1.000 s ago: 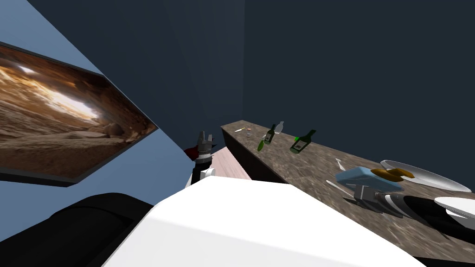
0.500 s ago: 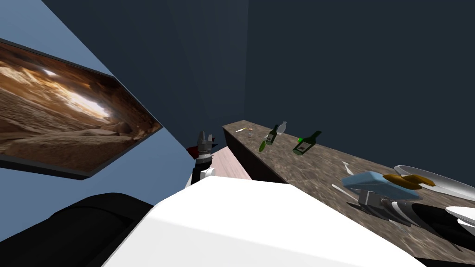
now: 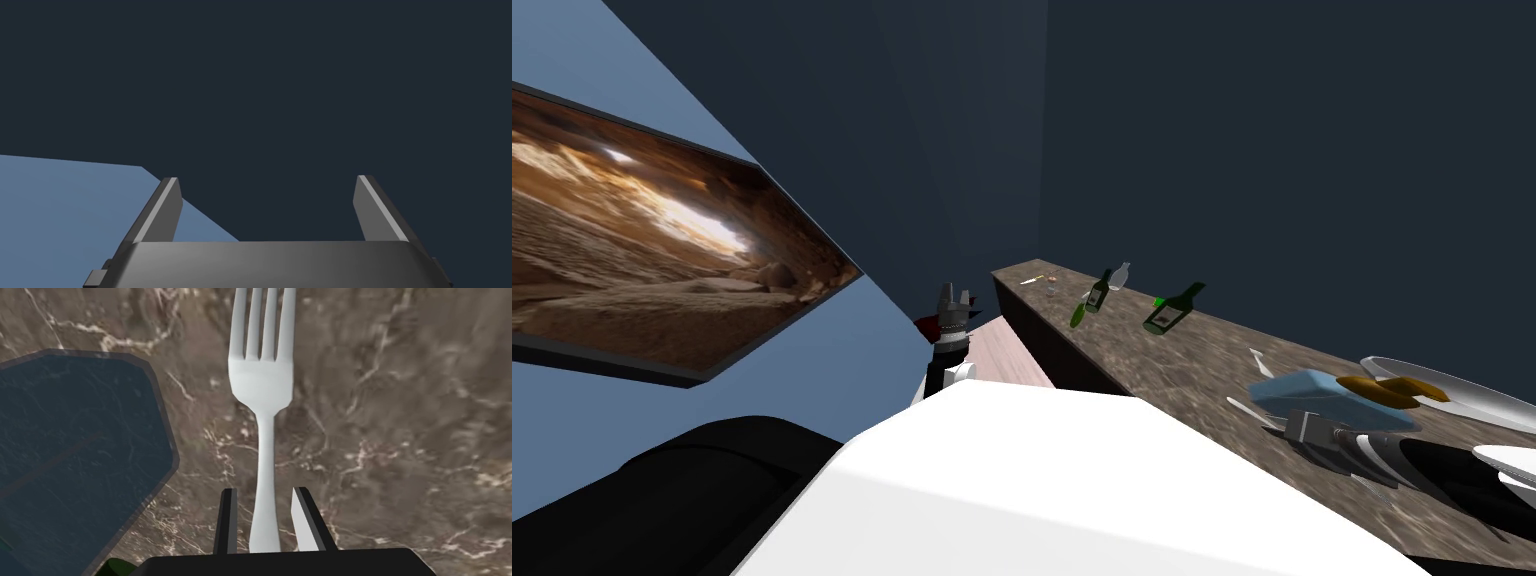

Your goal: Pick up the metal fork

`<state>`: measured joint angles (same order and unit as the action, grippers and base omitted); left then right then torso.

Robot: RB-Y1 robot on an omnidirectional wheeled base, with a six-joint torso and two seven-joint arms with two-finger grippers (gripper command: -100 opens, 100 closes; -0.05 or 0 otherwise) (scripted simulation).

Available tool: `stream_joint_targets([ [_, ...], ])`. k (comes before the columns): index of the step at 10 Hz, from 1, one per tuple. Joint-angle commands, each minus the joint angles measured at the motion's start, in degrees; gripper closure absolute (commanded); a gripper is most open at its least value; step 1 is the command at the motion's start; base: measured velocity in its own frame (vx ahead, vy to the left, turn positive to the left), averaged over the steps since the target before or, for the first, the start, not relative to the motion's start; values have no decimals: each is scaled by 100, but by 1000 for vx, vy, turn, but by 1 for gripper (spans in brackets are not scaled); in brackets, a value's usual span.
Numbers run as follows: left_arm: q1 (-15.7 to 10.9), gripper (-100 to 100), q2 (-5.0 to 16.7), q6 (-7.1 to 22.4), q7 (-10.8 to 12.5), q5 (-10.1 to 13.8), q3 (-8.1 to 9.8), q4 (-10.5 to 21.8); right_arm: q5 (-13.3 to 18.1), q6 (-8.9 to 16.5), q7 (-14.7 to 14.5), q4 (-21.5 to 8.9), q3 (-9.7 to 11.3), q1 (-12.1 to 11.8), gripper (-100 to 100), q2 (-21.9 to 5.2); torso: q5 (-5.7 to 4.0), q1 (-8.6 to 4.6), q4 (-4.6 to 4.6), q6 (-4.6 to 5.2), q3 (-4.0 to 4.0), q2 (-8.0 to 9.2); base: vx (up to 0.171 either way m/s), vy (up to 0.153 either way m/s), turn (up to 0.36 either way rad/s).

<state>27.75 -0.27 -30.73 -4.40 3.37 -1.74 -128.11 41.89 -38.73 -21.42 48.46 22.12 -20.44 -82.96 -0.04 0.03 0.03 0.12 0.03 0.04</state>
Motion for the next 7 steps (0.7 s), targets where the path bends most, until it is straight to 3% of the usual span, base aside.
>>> stream_joint_targets([
  [1, 0, 0, 0, 0, 0, 0, 0, 0, 0, 0, 0, 0, 0, 0, 0, 0, 0, 0, 0, 0, 0, 0, 0, 0, 0],
  [2, 0, 0, 0, 0, 0, 0, 0, 0, -19, 75, 92, 187, 3, -65, 100, -112, 0, 0, 0, 0, 0, 0, 1, -3, -90],
  [7, 0, 0, 0, 0, 0, 0, 0, 0, -39, 248, 395, 802, 57, -177, 100, -533, 3, 3, 1, 3, 2, 3, -2, -3, -87],
])
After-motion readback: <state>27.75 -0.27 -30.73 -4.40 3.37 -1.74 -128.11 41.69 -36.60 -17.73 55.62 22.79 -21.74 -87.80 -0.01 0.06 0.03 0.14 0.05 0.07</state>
